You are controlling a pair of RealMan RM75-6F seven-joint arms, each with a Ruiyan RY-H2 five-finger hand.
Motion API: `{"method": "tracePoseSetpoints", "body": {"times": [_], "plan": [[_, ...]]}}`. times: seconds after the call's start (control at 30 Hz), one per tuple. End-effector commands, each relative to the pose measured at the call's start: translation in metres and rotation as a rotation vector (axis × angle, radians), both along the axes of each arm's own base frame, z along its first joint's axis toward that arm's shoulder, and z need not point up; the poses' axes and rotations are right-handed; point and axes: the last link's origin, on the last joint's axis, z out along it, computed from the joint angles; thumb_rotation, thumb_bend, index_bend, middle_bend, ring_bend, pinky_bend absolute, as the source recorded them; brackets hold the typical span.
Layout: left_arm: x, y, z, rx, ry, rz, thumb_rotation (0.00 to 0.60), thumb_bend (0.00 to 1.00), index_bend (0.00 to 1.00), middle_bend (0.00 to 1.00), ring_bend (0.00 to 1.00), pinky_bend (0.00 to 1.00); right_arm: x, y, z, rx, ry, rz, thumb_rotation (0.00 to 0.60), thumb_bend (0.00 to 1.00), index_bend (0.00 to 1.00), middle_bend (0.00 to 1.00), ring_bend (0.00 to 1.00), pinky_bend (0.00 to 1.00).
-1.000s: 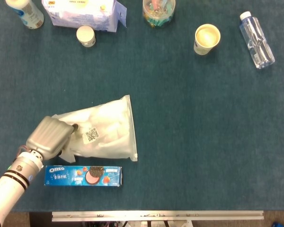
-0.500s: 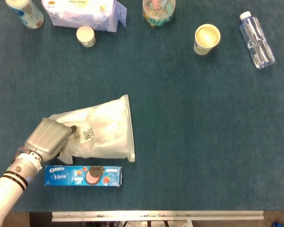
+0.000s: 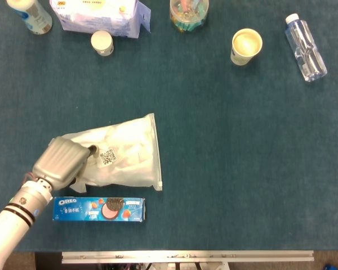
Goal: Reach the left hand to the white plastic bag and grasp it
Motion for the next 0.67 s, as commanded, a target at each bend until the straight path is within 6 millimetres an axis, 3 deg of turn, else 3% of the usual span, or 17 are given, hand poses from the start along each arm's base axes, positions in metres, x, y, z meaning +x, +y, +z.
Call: {"method": "tracePoseSetpoints", "body": {"times": [0.03, 0.17, 0.3, 0.5, 0.6, 0.67], "plan": [[-0.009, -0.004, -0.005, -0.028, 0.019, 0.023, 0.6, 0.98, 0.35, 1.0, 0.99, 1.0, 0.0, 0.0, 0.0, 0.0, 0.001, 0.0, 0.6, 0.08, 0.41, 0.34, 0.16, 0.29], [-0.015, -0.005, -0.011, -0.045, 0.032, 0.031, 0.6, 0.98, 0.35, 1.0, 1.0, 1.0, 0.0, 0.0, 0.0, 0.0, 0.002, -0.001, 0.6, 0.08, 0.41, 0.34, 0.16, 0.29], [-0.01, -0.002, -0.009, -0.017, -0.009, 0.01, 0.6, 0.98, 0.35, 1.0, 0.98, 1.0, 0.0, -0.001, 0.0, 0.0, 0.001, -0.002, 0.6, 0.08, 0.41, 0.34, 0.16, 0.29], [0.006, 0.003, 0.009, 0.102, -0.171, -0.065, 0.6, 0.97, 0.27, 1.0, 0.86, 1.0, 0.0, 0.0, -0.001, 0.001, 0.003, 0.0, 0.6, 0.08, 0.41, 0.34, 0.16, 0.29], [0.009, 0.002, 0.021, 0.157, -0.227, -0.095, 0.6, 0.89, 0.24, 0.97, 0.82, 0.99, -0.001, 0.0, -0.002, 0.004, 0.007, -0.001, 0.6, 0.08, 0.41, 0.34, 0.16, 0.29], [0.01, 0.001, 0.027, 0.187, -0.253, -0.109, 0.6, 0.72, 0.22, 0.91, 0.79, 0.99, -0.001, 0.0, -0.002, 0.005, 0.009, -0.002, 0.6, 0.08, 0.41, 0.34, 0.16, 0.29]]}}
